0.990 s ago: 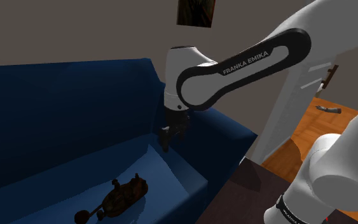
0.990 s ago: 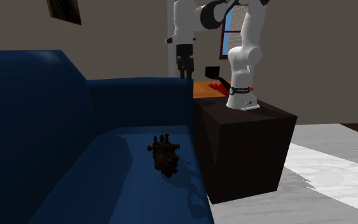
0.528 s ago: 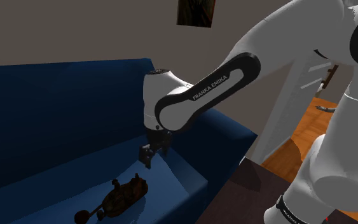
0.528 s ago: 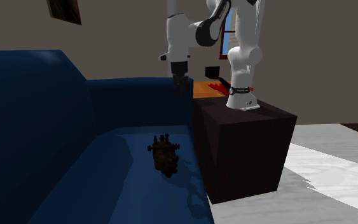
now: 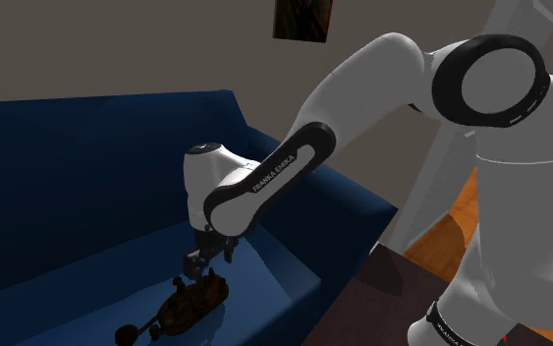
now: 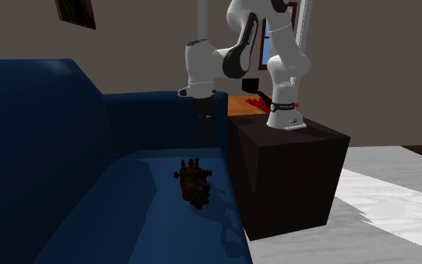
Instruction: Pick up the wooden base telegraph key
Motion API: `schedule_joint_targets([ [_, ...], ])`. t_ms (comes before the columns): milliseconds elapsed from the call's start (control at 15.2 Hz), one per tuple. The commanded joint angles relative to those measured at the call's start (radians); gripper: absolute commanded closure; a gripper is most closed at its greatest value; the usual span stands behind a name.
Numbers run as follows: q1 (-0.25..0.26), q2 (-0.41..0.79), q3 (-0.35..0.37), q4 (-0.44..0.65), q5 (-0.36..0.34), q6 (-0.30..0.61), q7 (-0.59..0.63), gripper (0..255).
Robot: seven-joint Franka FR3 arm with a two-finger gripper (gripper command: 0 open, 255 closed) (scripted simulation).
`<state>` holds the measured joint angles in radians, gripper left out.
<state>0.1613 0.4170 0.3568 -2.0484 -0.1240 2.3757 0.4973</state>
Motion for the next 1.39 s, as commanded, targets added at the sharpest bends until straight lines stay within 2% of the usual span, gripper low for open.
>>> schedule_joint_targets([
  [0,0.030,0.084,-0.015,0.060,-0.031,0.014,0.030,0],
  [330,0.103,0.282,-0.050,0.247,-0.076,0.010,0.074,0],
  [990,0.121,0.365,-0.072,0.272,-0.097,0.068,0.082,0],
  [1056,0.123,0.366,-0.072,0.273,-0.097,0.068,0.084,255],
  [1320,0.123,0.366,-0.072,0.272,-0.097,0.068,0.084,255],
])
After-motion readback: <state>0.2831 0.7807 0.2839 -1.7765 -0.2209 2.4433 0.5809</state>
